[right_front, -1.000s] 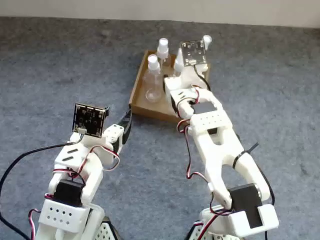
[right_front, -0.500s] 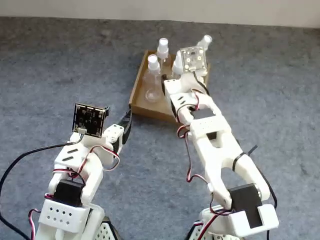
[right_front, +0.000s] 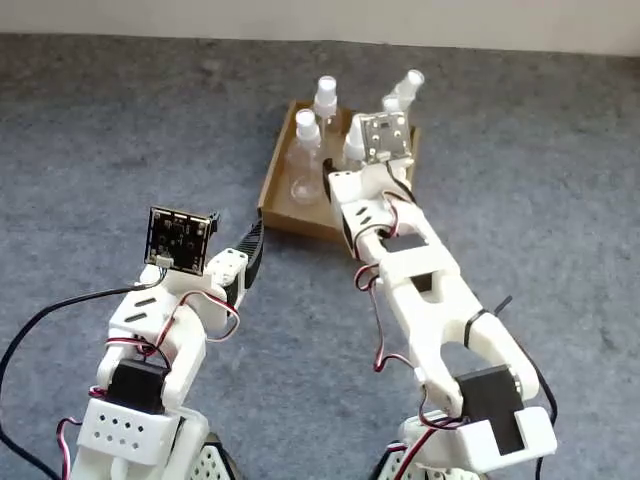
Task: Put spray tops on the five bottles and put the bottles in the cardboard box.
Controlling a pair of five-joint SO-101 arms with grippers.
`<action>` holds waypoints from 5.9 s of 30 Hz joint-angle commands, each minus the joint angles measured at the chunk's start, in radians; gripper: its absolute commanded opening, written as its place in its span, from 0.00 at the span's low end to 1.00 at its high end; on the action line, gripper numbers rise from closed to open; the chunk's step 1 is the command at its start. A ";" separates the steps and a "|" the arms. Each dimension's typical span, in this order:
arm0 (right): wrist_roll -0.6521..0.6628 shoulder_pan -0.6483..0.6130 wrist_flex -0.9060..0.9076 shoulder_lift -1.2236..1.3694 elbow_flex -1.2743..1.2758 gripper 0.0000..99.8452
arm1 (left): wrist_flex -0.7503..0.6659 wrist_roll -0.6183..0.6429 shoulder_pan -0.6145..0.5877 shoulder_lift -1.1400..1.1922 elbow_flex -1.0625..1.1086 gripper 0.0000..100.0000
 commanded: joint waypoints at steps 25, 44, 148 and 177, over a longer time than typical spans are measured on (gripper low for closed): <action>0.015 -0.012 -0.019 -0.022 0.021 0.20 | -0.025 -0.006 -0.010 -0.005 -0.005 0.15; 0.034 -0.039 -0.015 -0.022 0.019 0.22 | -0.025 -0.006 -0.012 -0.005 -0.005 0.15; 0.388 0.340 1.331 -1.693 1.082 0.00 | 0.703 -0.390 -0.688 -0.392 0.387 0.01; 0.388 0.340 1.331 -1.693 1.082 0.00 | 0.703 -0.390 -0.688 -0.392 0.387 0.01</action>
